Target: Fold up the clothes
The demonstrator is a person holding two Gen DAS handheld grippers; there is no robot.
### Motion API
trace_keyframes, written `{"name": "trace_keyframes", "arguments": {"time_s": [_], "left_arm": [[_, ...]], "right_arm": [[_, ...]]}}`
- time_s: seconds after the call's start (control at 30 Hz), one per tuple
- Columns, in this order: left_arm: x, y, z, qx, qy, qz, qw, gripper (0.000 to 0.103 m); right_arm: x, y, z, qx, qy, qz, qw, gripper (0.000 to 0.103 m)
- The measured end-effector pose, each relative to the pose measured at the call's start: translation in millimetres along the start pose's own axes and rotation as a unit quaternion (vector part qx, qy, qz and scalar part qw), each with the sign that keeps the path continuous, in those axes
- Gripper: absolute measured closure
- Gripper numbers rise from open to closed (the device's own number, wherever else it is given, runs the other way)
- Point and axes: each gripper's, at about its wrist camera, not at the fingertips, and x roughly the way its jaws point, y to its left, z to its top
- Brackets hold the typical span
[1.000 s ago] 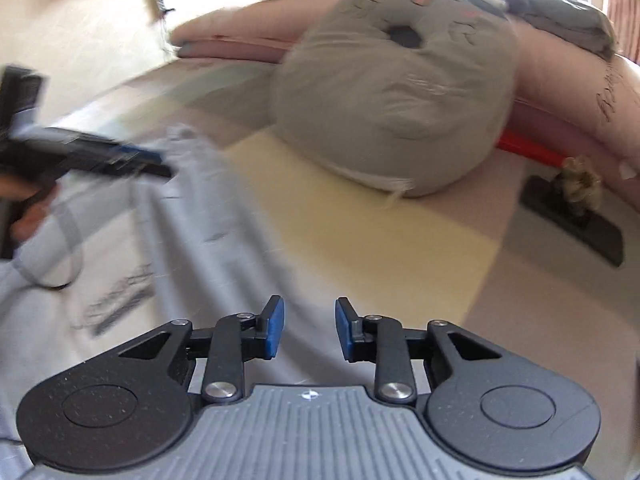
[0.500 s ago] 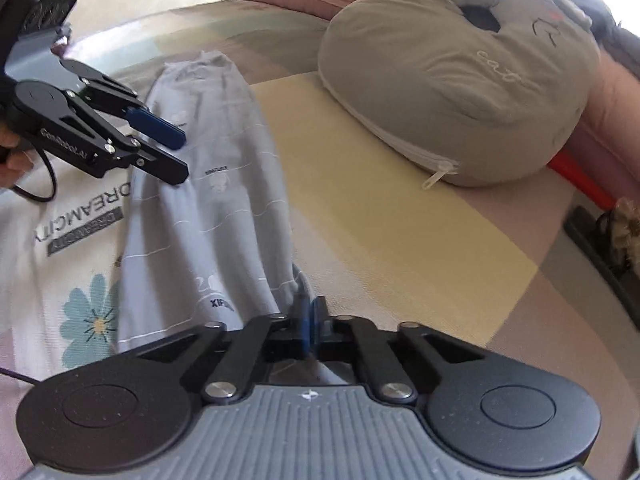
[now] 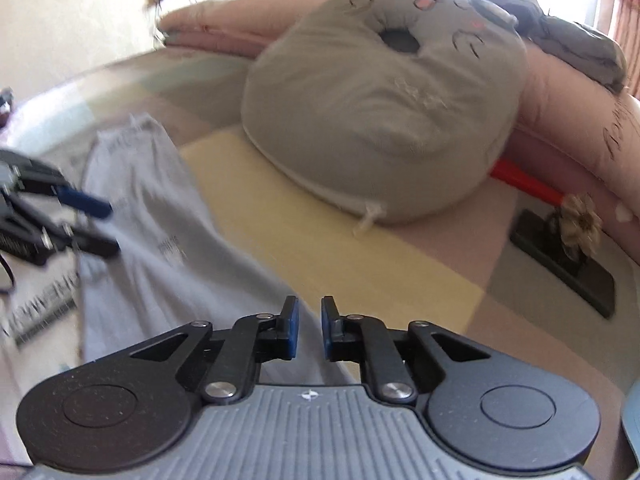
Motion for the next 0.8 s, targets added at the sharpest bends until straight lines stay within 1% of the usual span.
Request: {"name": "trace_keyframes", "arguments": {"time_s": [0.1,0.2,0.3,0.37,0.4,0.47,0.57,0.63,0.67,0.77,0.8], "left_arm": [[-7,6,3,-0.009,-0.011,0.015,0.9998,0.044],[-13,16,3,-0.028,-0.017,0.027,0.9991,0.044],[-18,25,1,-0.047,-0.021,0.033,0.9981,0.044],[-21,30,-1,-0.057,-0.023,0.036,0.9975,0.044],[-22,31,-2,-0.059,-0.023,0.037,0.9973,0.044],[-23,34,-4,-0.063,-0.023,0.041,0.9969,0.044],[-22,36,-4,-0.066,-0.021,0.043,0.9967,0.044],[-21,35,-3,-0.066,-0.021,0.043,0.9967,0.044],[-21,34,-3,-0.064,-0.02,0.042,0.9968,0.044],[-21,30,-2,-0.053,-0.017,0.042,0.9976,0.044],[-21,28,0,-0.046,-0.015,0.042,0.998,0.044]], "right_arm": [[18,3,19,-0.007,-0.008,0.035,0.999,0.08],[44,11,38,-0.008,-0.003,0.08,0.997,0.079],[69,23,48,-0.023,0.004,0.106,0.994,0.079],[84,32,49,-0.037,0.017,0.111,0.993,0.079],[90,38,48,-0.047,0.026,0.11,0.992,0.079],[92,48,43,-0.071,0.015,0.102,0.992,0.08],[89,57,40,-0.089,0.008,0.1,0.991,0.1],[90,65,37,-0.109,-0.005,0.083,0.991,0.1],[92,65,40,-0.104,-0.012,0.072,0.992,0.101],[97,58,48,-0.076,-0.032,0.043,0.996,0.1],[97,52,51,-0.053,-0.027,0.052,0.997,0.098]]}}
